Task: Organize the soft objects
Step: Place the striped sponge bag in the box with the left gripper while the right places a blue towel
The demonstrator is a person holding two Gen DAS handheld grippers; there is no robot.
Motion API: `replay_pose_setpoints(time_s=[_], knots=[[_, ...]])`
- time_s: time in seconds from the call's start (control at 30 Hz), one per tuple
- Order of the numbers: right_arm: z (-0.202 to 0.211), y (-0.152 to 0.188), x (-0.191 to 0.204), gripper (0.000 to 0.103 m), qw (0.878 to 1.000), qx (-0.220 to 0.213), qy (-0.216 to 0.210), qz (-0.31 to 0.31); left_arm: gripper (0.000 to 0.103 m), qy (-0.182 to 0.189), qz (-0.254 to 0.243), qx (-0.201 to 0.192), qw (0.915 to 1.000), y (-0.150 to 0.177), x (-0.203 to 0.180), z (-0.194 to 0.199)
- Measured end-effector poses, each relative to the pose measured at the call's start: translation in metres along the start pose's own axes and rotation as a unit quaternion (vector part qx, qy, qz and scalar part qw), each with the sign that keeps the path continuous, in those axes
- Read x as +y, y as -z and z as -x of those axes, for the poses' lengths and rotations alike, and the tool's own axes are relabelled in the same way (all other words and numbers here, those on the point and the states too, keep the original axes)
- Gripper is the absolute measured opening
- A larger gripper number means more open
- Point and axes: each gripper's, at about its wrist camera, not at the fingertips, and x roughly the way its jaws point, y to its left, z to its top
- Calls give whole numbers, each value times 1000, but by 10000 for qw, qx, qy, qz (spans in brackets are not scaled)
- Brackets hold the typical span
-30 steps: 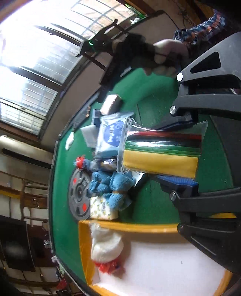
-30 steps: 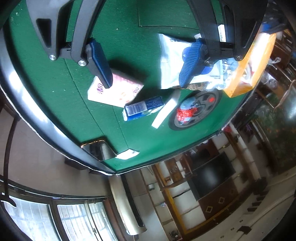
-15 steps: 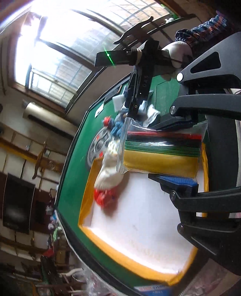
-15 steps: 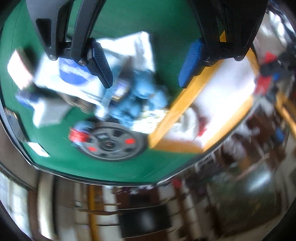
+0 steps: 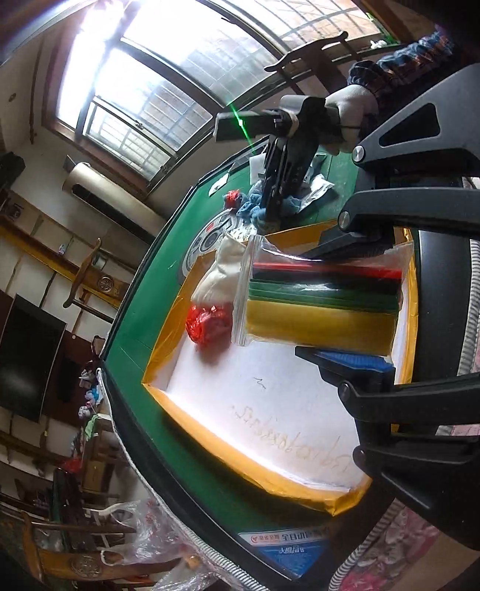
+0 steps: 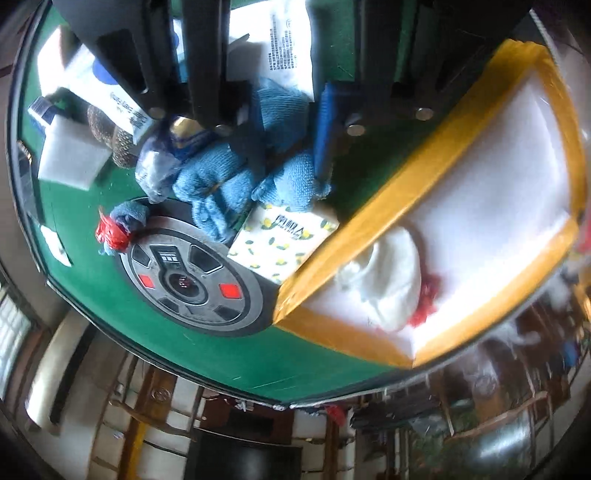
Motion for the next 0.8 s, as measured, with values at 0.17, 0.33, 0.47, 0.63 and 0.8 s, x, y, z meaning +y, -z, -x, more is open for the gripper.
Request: replay_pose_setpoints(time_s=[0.17,0.33,0.47,0.63,0.8], knots=[[36,-9,-17,21,9974,-475,-301,-461,38,83,110,121,9998,-14,10,-7],[65,-32,-16,21,9862,-698,-1241,-840,38,-259,-184,276,9991,-46,8,-25],[40,-51,11,21,9731,-252,-2093,-929,38,-533,-234,456,9973,-76,18,-59],[-9,-62,47,21,9665,302,-2359,-960,38,-828,-191,818,9930,-101,33,-115],[-34,-67,55,21,9697,572,-2106,-1095,39,-882,53,955,9915,-119,54,-153]])
